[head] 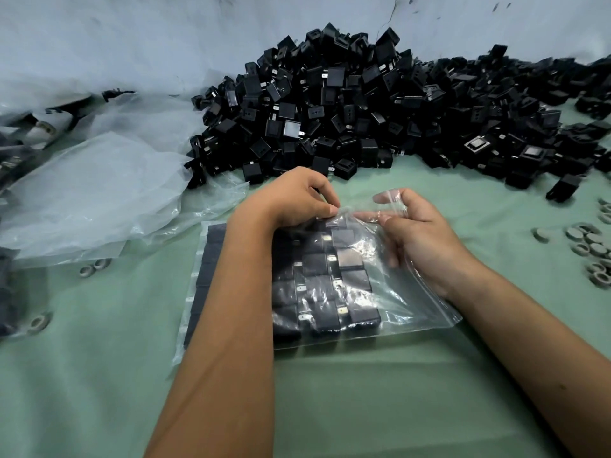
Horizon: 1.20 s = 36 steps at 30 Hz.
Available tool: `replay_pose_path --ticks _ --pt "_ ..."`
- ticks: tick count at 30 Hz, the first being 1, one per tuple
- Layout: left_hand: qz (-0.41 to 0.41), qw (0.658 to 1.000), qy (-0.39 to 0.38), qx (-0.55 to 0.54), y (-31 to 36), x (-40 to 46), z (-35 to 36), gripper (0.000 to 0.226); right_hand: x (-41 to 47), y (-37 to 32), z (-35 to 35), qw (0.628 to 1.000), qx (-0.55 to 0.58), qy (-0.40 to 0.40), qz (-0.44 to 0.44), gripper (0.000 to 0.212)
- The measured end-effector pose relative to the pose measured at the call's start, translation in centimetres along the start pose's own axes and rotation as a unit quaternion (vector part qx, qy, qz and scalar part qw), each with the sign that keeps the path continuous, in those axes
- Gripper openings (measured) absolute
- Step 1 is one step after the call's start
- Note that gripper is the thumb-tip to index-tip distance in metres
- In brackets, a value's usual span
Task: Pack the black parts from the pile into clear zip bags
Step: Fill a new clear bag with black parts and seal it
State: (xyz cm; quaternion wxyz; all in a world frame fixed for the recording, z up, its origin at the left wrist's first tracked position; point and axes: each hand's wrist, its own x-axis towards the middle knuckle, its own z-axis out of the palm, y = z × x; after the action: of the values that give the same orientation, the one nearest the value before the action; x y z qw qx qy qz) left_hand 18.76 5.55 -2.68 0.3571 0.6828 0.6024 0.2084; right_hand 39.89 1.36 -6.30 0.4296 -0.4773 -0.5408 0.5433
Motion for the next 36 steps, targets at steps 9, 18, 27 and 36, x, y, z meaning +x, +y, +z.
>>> replay_pose_path --ticks 9,18,27,36 --pt "-0.05 0.998 0.016 0.016 -1.4 -0.6 -2.1 0.013 -0.1 0.5 0.0 0.998 -0.055 0.023 -0.019 0.011" --pt "-0.043 0.999 0.01 0.014 -0.9 -0.3 -1.2 0.012 0.0 0.6 -0.1 0.996 -0.077 0.006 -0.051 0.014" --pt "-0.059 0.998 0.002 0.022 -0.1 -0.3 -1.0 0.008 0.4 1.2 -0.2 0.996 -0.064 -0.025 -0.06 0.016" --pt "-0.037 0.999 -0.014 0.015 -0.4 -0.8 -1.3 0.011 0.8 2.0 -0.3 0.996 -0.051 -0.03 -0.061 0.017"
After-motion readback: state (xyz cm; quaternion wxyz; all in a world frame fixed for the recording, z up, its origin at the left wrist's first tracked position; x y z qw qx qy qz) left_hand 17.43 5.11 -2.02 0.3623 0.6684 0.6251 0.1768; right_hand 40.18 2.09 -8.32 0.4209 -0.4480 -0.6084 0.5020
